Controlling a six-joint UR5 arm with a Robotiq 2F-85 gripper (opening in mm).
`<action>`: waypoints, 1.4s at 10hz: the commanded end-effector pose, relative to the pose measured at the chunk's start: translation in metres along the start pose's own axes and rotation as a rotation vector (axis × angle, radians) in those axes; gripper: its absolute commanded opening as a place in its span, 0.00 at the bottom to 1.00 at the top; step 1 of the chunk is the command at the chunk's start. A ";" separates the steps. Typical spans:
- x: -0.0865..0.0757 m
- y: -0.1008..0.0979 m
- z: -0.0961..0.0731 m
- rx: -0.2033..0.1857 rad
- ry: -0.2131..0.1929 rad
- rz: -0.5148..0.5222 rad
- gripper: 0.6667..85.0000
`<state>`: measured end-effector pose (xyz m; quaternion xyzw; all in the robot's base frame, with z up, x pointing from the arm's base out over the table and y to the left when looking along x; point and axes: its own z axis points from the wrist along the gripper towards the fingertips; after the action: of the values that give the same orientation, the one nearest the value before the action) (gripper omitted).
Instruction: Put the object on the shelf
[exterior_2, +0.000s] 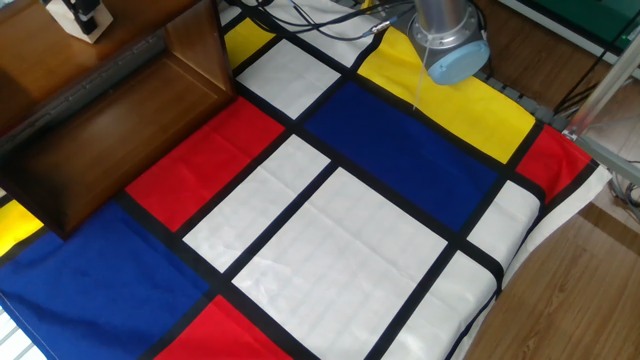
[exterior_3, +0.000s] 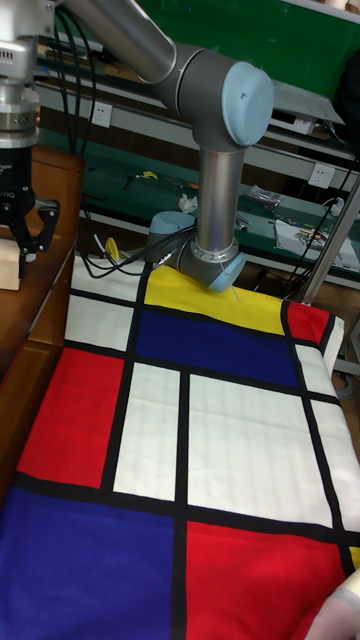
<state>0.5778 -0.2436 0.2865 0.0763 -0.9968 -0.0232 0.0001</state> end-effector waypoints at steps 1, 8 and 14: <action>0.003 0.002 -0.001 -0.016 0.010 -0.018 0.73; 0.002 0.004 -0.002 -0.029 0.003 -0.049 0.78; 0.017 -0.014 -0.025 0.035 0.022 -0.042 0.75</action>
<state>0.5676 -0.2544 0.3002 0.0979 -0.9950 -0.0157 0.0093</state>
